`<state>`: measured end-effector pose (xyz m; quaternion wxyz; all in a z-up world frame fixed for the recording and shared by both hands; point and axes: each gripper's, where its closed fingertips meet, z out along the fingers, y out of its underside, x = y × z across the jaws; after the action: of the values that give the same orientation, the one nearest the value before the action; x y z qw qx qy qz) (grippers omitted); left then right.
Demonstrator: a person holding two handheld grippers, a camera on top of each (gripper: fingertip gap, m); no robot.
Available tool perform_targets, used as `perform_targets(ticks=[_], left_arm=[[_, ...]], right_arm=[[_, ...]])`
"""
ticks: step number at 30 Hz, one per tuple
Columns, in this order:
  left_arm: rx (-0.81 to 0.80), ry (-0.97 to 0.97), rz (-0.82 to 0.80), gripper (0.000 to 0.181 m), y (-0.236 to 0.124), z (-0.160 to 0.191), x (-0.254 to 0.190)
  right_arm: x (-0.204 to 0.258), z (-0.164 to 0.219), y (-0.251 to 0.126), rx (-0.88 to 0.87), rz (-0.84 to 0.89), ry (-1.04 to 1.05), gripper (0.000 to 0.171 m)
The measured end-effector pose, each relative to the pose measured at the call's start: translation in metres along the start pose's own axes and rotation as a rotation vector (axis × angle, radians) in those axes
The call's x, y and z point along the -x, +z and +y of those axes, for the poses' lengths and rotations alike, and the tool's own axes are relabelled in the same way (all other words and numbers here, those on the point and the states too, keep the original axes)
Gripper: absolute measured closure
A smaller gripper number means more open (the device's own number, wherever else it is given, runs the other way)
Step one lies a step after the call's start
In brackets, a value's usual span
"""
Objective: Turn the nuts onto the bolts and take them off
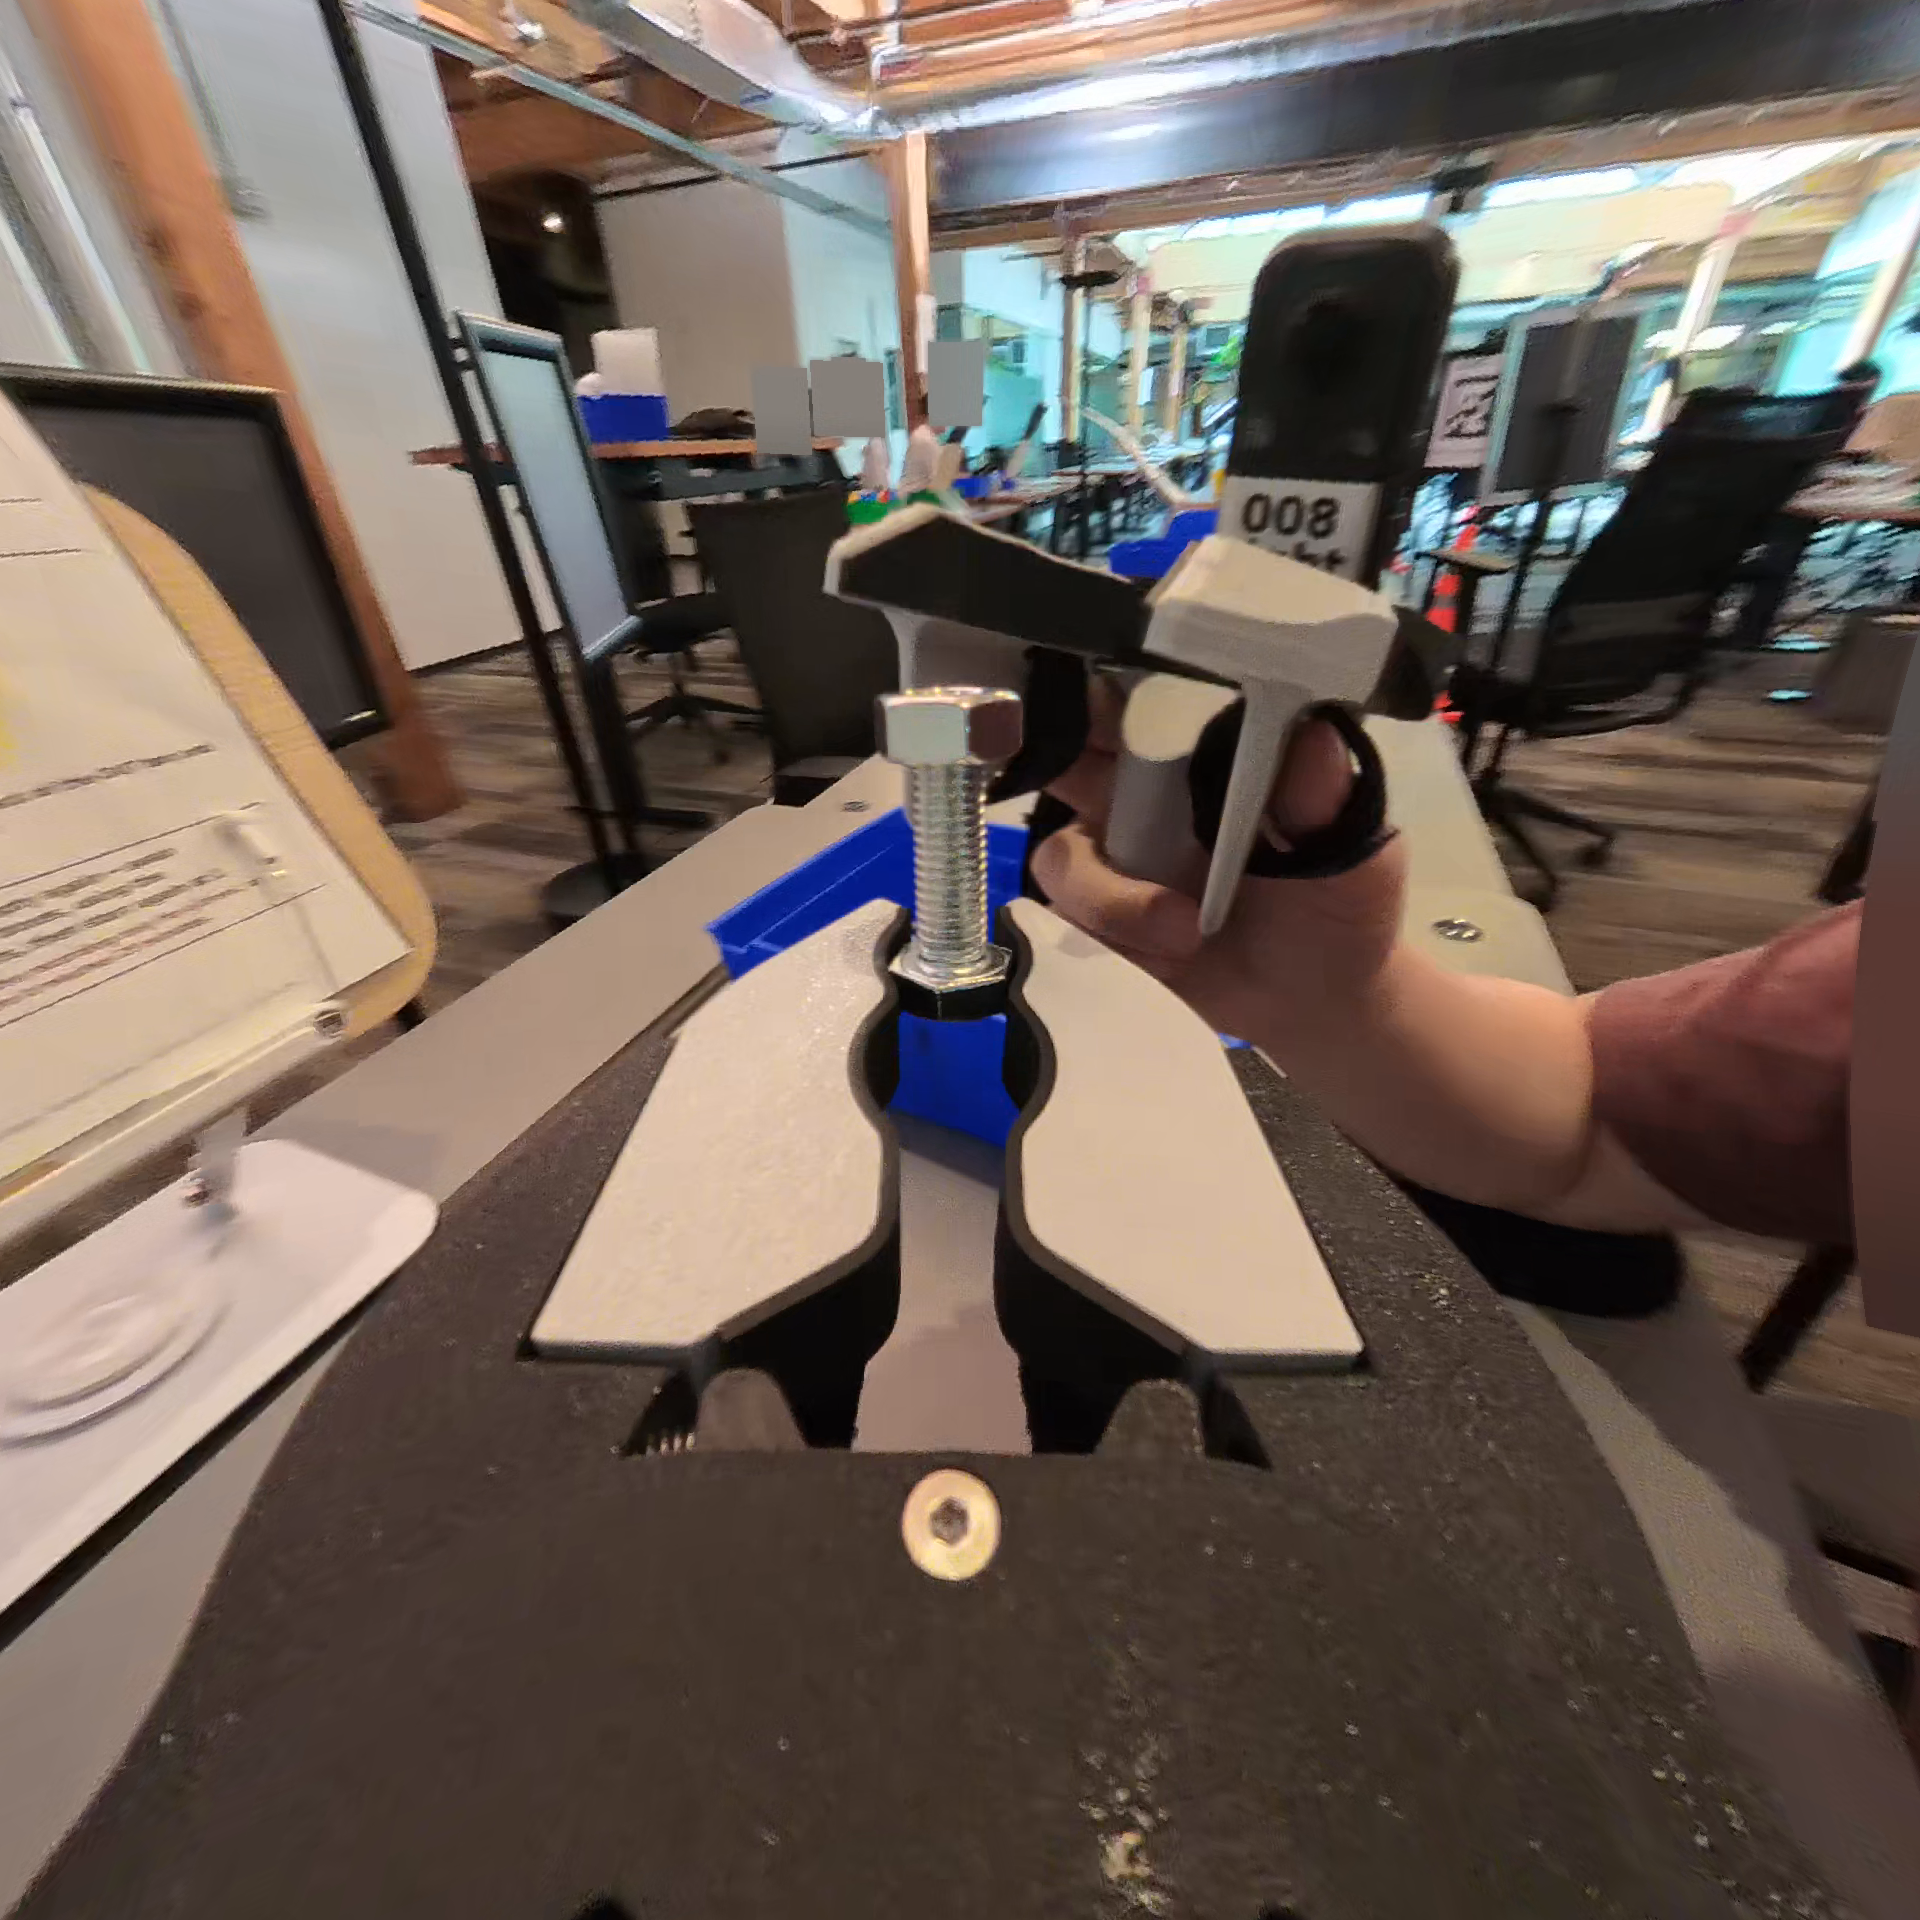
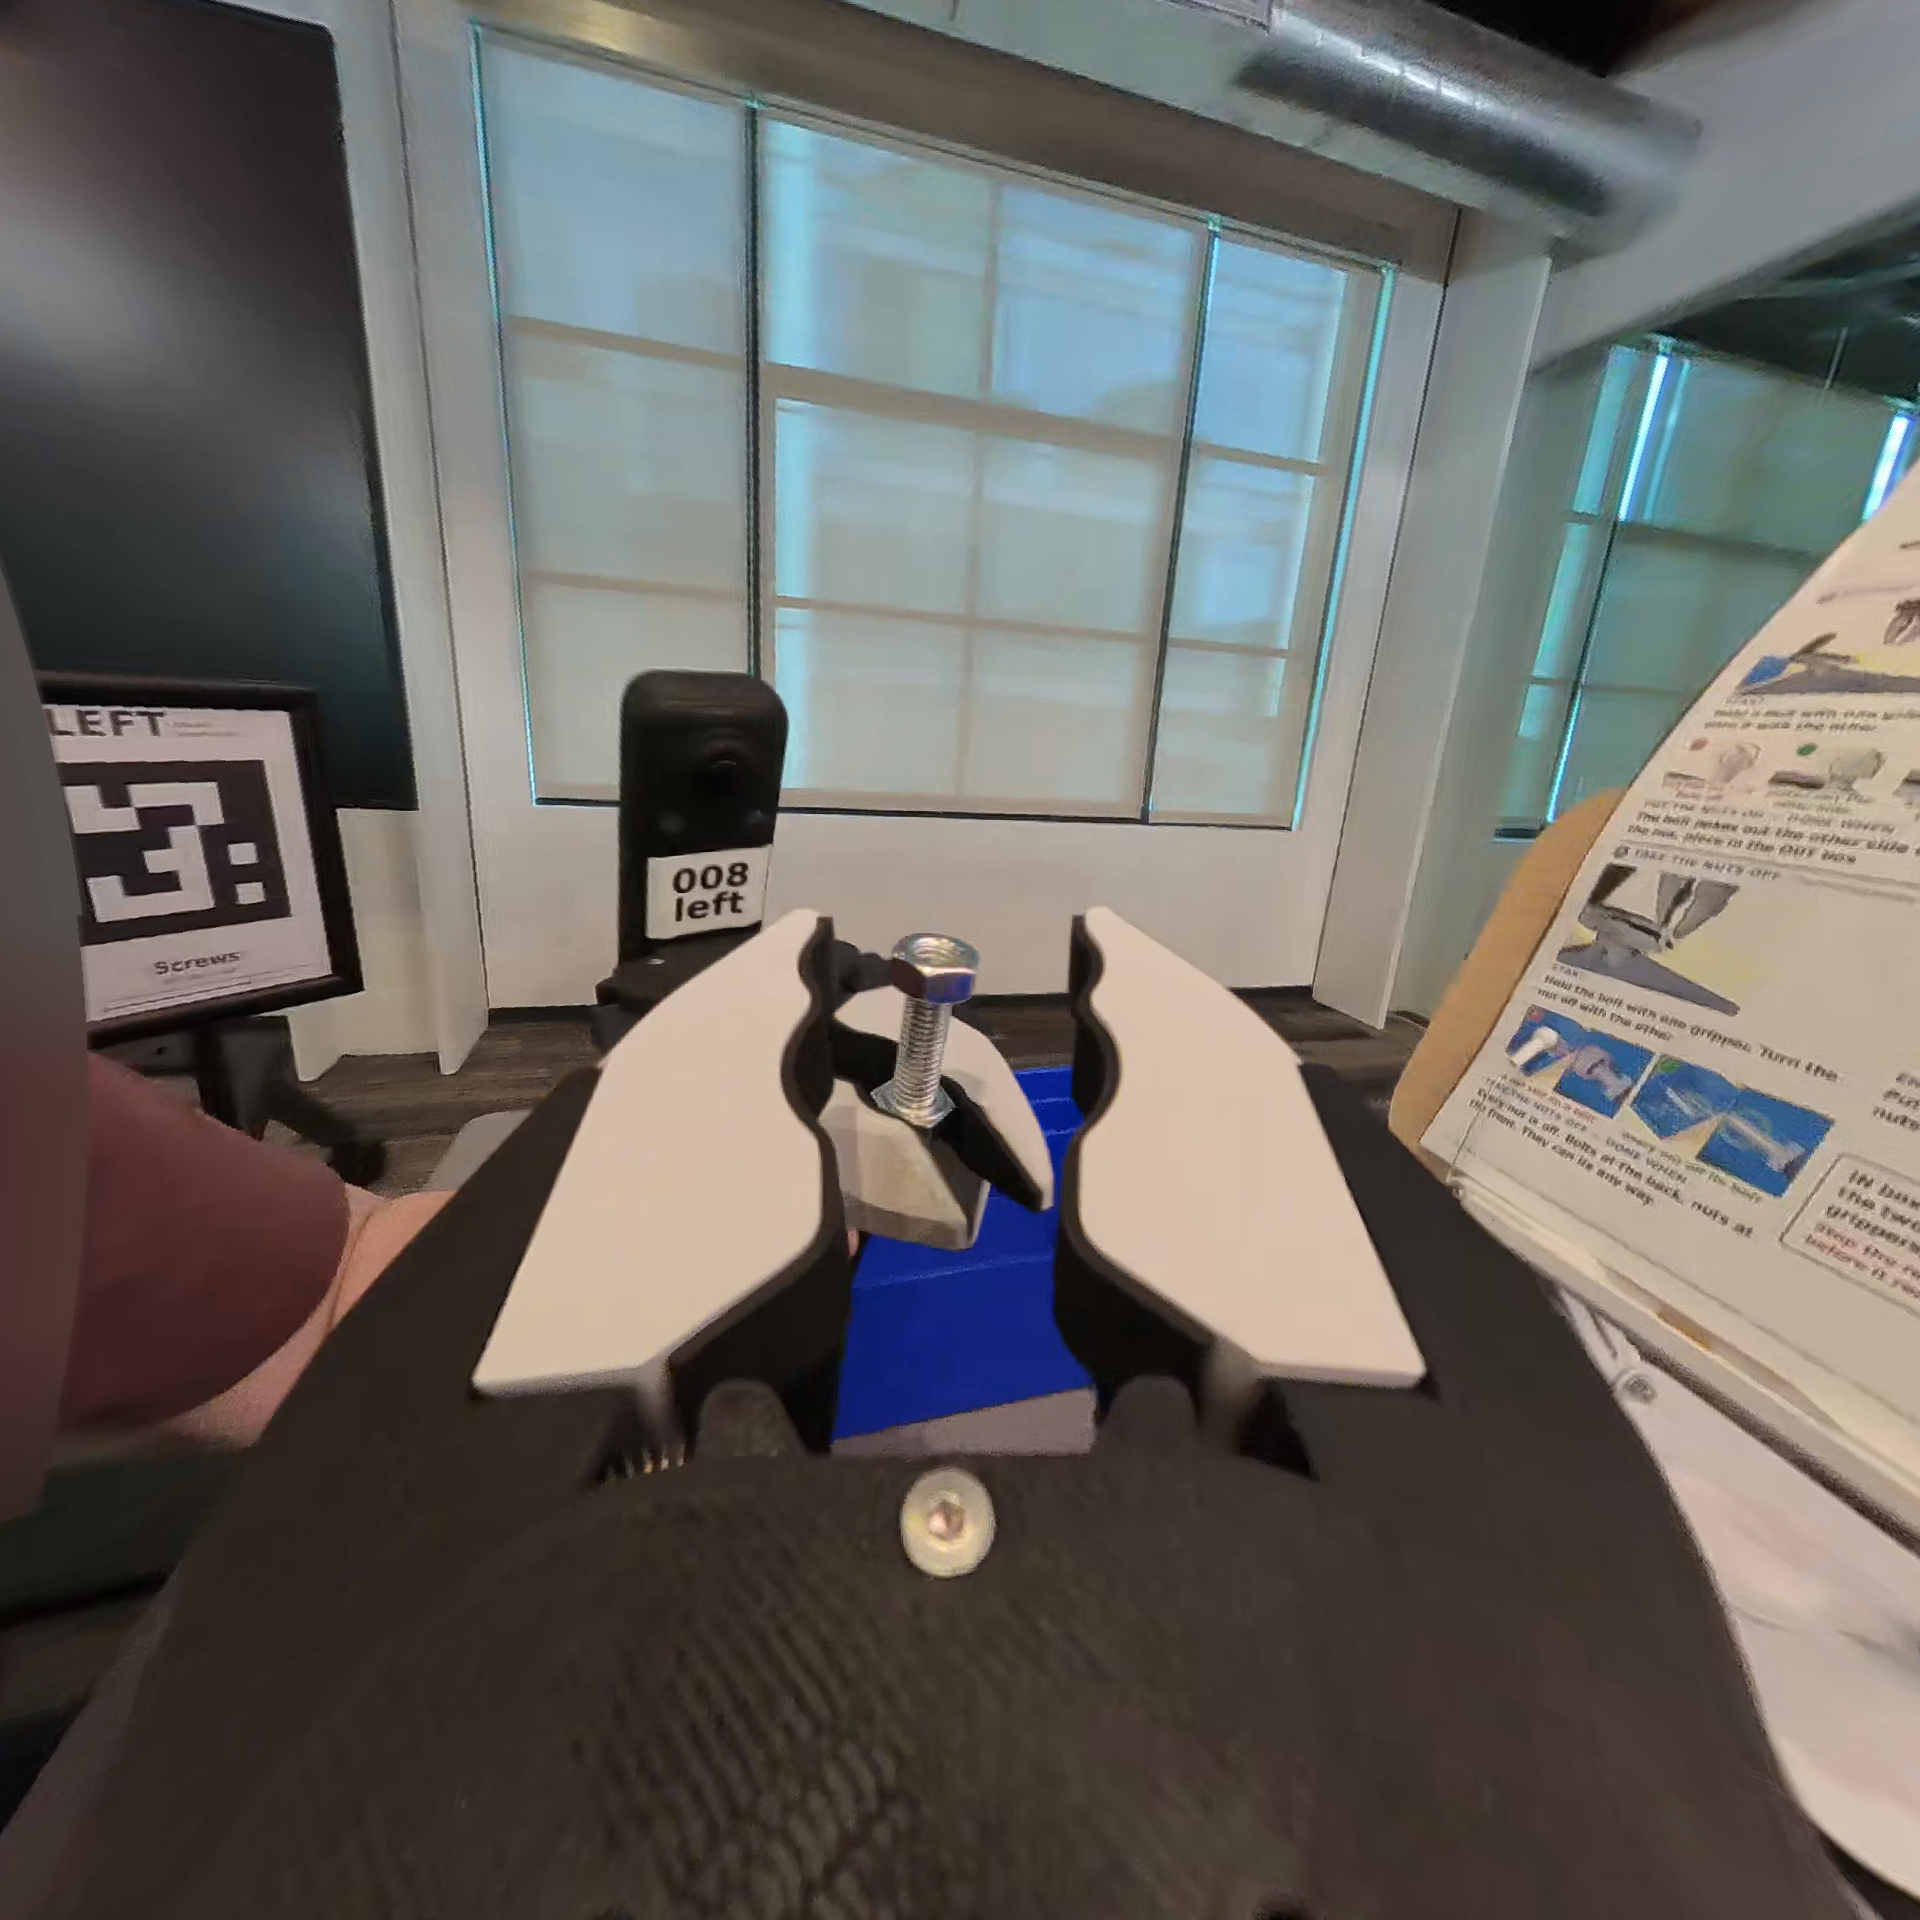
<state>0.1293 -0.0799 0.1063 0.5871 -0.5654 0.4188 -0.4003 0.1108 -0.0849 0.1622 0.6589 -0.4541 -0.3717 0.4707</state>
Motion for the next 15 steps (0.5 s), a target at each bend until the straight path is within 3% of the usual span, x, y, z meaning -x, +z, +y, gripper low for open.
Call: perform_targets(ticks=[5,8,9,13,15], left_arm=[[0.03,0.026,-0.074,0.167,0.001,0.005,0.007],[0.029,0.03,-0.041,0.167,0.003,0.005,0.002],[0.029,0.014,-0.026,0.166,0.003,0.005,0.001],[0.03,-0.034,0.14,0.167,0.003,0.003,-0.017],[0.035,-0.084,0.328,0.167,-0.001,0.0,-0.041]], right_arm=[[-0.003,0.02,0.009,0.063,0.069,0.037,0.133],[0.0,0.022,0.009,0.07,0.027,0.079,0.153],[0.002,0.022,0.009,0.074,0.001,0.092,0.153],[0.018,0.018,0.003,0.104,-0.233,0.173,0.153],[0.036,0.012,-0.007,0.097,-0.45,0.236,0.153]])
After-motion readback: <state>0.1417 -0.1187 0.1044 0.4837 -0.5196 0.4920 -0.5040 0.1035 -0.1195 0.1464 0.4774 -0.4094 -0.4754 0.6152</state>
